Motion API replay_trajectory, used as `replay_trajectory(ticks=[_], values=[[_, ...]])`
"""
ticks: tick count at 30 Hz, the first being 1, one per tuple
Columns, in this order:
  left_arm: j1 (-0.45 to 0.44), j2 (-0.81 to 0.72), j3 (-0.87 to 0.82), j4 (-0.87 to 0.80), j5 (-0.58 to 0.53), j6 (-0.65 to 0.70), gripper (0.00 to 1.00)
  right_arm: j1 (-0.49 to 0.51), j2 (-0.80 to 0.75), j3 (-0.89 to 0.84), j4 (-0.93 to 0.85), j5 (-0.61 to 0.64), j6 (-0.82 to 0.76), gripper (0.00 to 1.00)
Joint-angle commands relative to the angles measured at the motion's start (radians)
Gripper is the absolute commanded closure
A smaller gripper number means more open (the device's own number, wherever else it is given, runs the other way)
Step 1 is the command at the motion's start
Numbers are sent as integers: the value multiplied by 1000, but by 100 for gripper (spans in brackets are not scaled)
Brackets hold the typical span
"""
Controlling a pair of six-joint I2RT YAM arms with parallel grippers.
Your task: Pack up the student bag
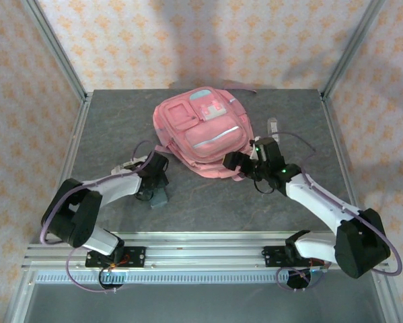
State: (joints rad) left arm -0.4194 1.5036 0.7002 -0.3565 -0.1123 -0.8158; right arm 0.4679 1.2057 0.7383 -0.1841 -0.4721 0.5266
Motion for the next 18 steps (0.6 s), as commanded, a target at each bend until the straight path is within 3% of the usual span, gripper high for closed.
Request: replay_trajectory(ticks=[1, 4, 5, 12, 18], values=[[-2, 33, 24, 4, -18, -2, 29, 18, 8, -20, 30, 0, 2, 9], [-3, 23, 32, 11, 8, 5, 51, 24, 12, -28, 46, -16, 4, 12], [-6, 10, 39, 5, 18, 2, 54, 27, 12, -28, 57, -27, 3, 14], [-45, -165, 117, 19, 89, -66, 58, 89, 3, -47, 185, -115, -20, 19], [-48, -249, 170, 115, 179, -163, 61, 229, 5, -55, 360, -118, -45, 19]])
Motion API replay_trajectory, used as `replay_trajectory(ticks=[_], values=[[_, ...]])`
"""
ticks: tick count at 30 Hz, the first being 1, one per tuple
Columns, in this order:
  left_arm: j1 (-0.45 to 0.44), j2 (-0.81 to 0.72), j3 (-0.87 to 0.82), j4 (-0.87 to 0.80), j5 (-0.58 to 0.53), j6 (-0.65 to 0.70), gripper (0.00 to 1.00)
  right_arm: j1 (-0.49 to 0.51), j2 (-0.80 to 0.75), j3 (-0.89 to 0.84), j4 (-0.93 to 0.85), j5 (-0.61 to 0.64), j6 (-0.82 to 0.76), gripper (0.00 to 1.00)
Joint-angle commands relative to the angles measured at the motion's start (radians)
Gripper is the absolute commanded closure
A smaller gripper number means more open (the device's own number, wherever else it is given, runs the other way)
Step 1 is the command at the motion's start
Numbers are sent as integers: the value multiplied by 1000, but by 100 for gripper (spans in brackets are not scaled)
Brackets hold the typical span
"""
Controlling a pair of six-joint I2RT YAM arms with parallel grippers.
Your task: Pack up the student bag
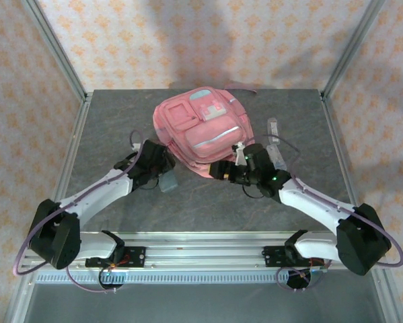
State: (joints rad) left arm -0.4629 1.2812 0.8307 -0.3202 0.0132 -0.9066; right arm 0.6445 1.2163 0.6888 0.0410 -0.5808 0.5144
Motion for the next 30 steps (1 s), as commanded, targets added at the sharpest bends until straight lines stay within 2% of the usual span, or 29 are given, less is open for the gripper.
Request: replay_trajectory(ticks=[1, 4, 8, 13, 15, 18, 19, 22, 26, 30], values=[[-10, -34, 46, 91, 63, -88, 61, 78, -5, -5, 158, 12, -38, 18], [-34, -54, 50, 135, 85, -139, 61, 133, 10, -7, 230, 61, -45, 15], [-75, -70, 54, 174, 91, -180, 61, 189, 45, 14, 310, 56, -42, 14], [-114, -74, 61, 204, 103, -205, 60, 217, 134, 75, 292, 115, -26, 17], [-125, -74, 62, 219, 110, -211, 60, 217, 153, 85, 300, 129, -15, 28], [-137, -75, 64, 235, 121, -218, 57, 217, 170, 105, 285, 180, -7, 51], [-137, -77, 64, 240, 125, -218, 53, 218, 170, 105, 284, 193, -1, 60], [-137, -86, 63, 250, 126, -198, 34, 216, 154, 93, 278, 223, 10, 74], [-131, -94, 76, 247, 110, -123, 23, 184, 83, 37, 277, 255, 40, 77], [-114, -89, 116, 192, 58, 20, 22, 97, -30, -26, 224, 263, 67, 77]])
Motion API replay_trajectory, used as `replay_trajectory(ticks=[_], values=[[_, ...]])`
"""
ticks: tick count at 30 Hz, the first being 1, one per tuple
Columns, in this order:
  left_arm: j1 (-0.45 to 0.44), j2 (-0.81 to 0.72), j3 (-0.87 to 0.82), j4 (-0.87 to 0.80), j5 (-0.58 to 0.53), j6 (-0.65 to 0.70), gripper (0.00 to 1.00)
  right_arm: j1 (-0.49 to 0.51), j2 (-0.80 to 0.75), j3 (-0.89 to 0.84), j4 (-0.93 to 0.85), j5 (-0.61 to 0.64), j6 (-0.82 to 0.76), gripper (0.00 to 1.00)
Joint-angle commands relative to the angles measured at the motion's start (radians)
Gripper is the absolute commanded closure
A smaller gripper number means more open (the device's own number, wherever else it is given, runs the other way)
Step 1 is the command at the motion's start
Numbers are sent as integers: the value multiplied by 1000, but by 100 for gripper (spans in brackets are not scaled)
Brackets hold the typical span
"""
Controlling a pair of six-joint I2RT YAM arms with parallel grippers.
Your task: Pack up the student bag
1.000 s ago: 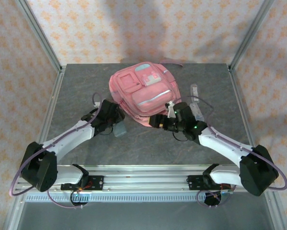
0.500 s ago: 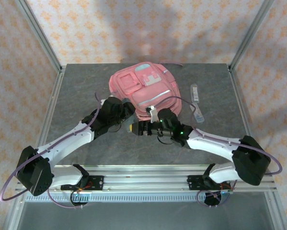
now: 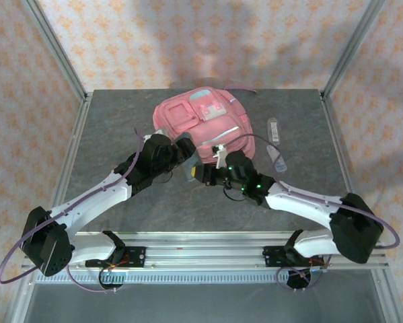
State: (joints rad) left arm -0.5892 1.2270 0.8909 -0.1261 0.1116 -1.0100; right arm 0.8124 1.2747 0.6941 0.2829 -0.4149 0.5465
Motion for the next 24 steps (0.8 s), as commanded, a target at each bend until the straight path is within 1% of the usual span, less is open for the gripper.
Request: replay_trajectory(ticks=[1, 4, 6, 9, 12, 13, 15, 20, 22, 24], values=[[12, -28, 66, -19, -58, 164, 21, -93, -128, -38, -44, 104, 35, 77], [12, 39, 119, -85, -90, 317, 21, -180, -215, -47, -143, 107, 34, 78], [5, 111, 159, -110, -74, 415, 21, -247, -267, -52, -207, 105, 36, 79], [-24, 221, 237, -144, -76, 552, 21, -333, -327, -53, -280, 100, 33, 79], [-64, 337, 338, -181, -102, 661, 18, -394, -366, -50, -332, 103, 30, 79], [-74, 373, 375, -197, -121, 694, 18, -411, -374, -47, -347, 105, 30, 79], [-96, 460, 465, -247, -163, 766, 12, -446, -392, -48, -366, 101, 33, 79], [-123, 655, 639, -343, -274, 879, 12, -507, -419, -66, -370, 58, 47, 79], [-132, 713, 667, -347, -315, 913, 12, -510, -423, -74, -367, 53, 52, 79], [-135, 754, 685, -349, -328, 934, 13, -510, -426, -81, -359, 42, 56, 79]])
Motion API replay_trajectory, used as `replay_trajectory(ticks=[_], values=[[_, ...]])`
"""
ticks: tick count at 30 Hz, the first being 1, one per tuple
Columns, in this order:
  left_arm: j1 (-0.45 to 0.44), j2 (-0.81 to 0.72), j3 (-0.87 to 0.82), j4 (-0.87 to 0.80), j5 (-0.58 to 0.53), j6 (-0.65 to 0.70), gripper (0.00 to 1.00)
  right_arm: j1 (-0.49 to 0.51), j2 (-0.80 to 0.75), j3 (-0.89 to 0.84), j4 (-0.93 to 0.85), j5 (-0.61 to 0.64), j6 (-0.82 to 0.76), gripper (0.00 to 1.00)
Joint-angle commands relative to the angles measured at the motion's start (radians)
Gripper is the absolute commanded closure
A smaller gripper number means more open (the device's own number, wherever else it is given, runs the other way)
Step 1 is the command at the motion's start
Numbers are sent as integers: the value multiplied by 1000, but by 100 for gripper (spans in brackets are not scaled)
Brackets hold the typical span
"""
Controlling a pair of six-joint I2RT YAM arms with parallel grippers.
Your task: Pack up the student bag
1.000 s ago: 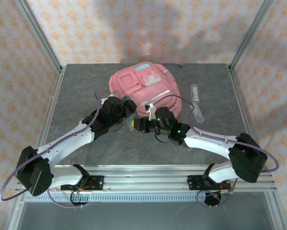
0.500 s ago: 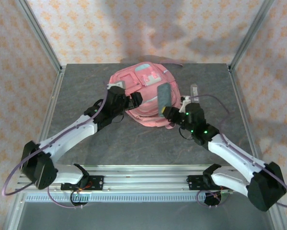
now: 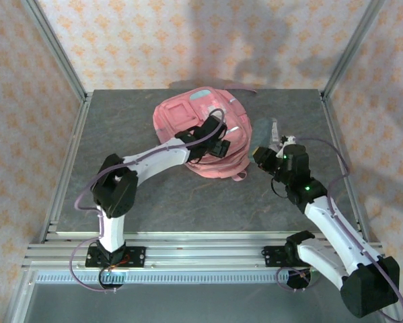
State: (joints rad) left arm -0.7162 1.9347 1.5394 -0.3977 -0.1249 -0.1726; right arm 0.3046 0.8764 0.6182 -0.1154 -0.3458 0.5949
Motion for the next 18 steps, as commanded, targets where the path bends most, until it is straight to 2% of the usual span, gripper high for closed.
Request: replay_trajectory(ticks=[1, 5, 11, 16, 18], values=[[-8, 59, 38, -72, -93, 101, 13, -5, -28, -8, 42, -27, 8, 79], [-9, 76, 22, -34, -64, 110, 12, -7, -17, -12, 48, -30, 11, 79], [-10, 110, 16, -12, -96, 124, 13, -8, 5, -17, 72, -49, 22, 79], [-20, 63, -48, 50, 28, 129, 11, -7, 9, -21, 80, -49, 30, 79], [-20, 50, -73, 73, 42, 127, 11, -8, 11, -19, 81, -47, 29, 80]])
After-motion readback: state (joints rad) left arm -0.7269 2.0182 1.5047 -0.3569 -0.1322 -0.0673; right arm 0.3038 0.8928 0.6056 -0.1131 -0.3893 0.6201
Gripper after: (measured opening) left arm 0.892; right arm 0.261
